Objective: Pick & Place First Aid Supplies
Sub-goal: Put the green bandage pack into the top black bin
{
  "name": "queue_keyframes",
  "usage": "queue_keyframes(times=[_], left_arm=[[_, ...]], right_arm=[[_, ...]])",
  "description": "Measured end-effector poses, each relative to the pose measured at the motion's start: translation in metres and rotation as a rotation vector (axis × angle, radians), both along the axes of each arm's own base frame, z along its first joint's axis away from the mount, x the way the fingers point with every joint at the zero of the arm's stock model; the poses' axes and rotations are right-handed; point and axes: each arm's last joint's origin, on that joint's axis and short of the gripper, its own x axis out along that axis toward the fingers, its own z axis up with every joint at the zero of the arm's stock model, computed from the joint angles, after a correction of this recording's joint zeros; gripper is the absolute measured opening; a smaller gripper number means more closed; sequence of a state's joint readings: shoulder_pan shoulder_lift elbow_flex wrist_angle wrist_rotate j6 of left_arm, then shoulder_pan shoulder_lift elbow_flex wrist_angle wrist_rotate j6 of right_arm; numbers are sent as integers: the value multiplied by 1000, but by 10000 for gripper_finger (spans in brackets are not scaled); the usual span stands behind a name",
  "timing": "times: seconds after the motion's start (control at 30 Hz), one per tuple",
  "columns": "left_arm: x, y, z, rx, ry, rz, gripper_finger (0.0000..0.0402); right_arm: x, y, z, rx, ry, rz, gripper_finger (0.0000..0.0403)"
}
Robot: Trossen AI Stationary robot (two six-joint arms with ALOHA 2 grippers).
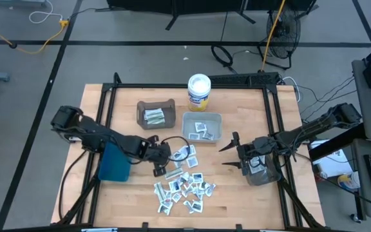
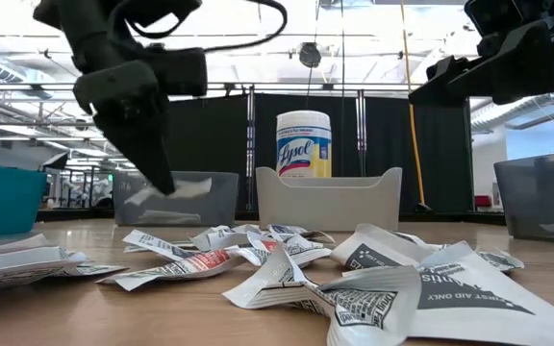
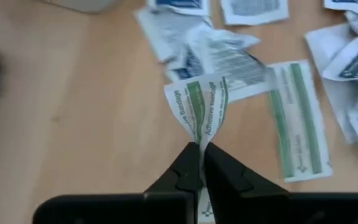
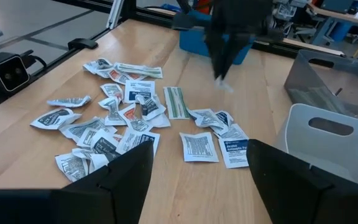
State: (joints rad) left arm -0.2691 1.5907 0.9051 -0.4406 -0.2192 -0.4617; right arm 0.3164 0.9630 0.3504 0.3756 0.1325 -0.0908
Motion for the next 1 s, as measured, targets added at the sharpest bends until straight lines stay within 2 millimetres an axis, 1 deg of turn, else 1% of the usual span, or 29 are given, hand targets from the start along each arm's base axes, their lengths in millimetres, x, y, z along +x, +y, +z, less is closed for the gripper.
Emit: queue_keyframes(times=[0.1,0.2,0.3,0.47,0.67,0.8,1.0], left_arm=[[-5,5,15,47,-36,-6,18],[-13,16,27,94,-33,4,17],[-22,30,39,152,-25,16,17],[-34,58,53,233,12,53,17],[-42,91,59,273,61,92,18],[-45,111,58,294,98,102,22],[-49,139,58,287,109,144,23]], right_arm=[[0,0,0,1,-1,1,254],[0,0,0,2,-4,2,254],[0,0,1,3,-8,2,254],[0,0,1,5,-12,2,254],[0,0,1,6,-15,2,254],[1,0,1,6,-15,2,253],[1,0,1,6,-15,2,253]])
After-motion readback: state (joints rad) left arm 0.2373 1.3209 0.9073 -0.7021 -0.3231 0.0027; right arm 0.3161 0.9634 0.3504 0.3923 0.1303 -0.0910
